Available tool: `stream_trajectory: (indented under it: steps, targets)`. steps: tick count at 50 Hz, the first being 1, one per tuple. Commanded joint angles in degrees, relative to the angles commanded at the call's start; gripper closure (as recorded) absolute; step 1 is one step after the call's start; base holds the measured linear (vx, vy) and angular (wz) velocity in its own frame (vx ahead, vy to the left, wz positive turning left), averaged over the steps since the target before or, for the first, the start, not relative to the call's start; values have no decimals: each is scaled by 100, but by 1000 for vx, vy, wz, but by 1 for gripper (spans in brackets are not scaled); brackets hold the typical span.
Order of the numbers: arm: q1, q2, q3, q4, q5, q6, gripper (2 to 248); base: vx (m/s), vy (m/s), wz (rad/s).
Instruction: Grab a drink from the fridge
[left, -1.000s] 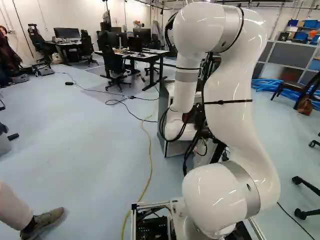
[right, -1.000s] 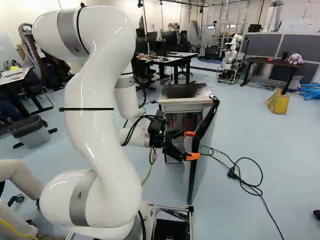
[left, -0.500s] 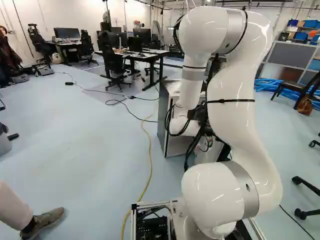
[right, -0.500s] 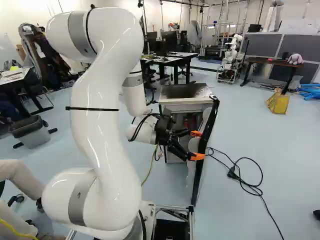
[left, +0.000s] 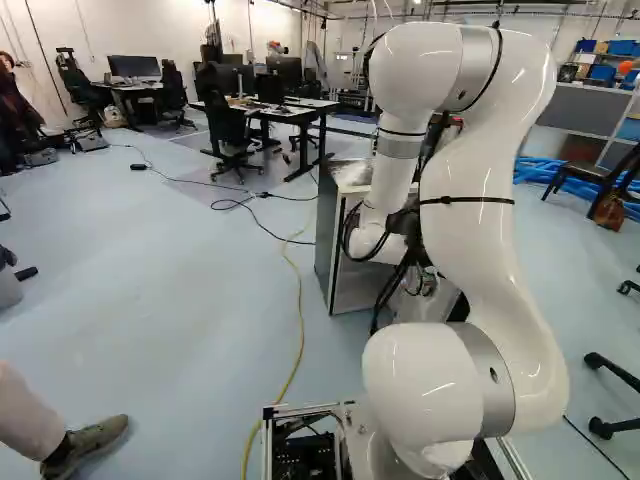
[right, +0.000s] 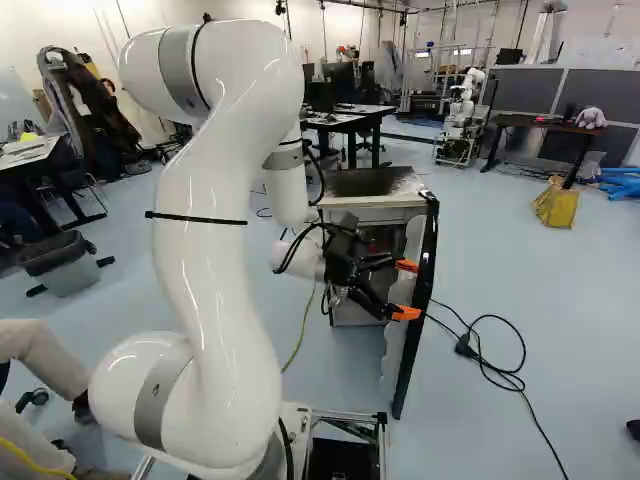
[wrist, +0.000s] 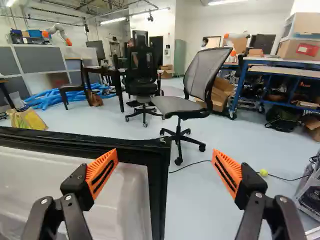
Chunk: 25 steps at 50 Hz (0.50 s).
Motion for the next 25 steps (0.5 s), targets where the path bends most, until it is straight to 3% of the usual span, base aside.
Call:
stream_trajectory:
  steps: [25]
  targets:
    - [-489, -169, -459, 0, 0, 0, 3, 0, 0, 0]
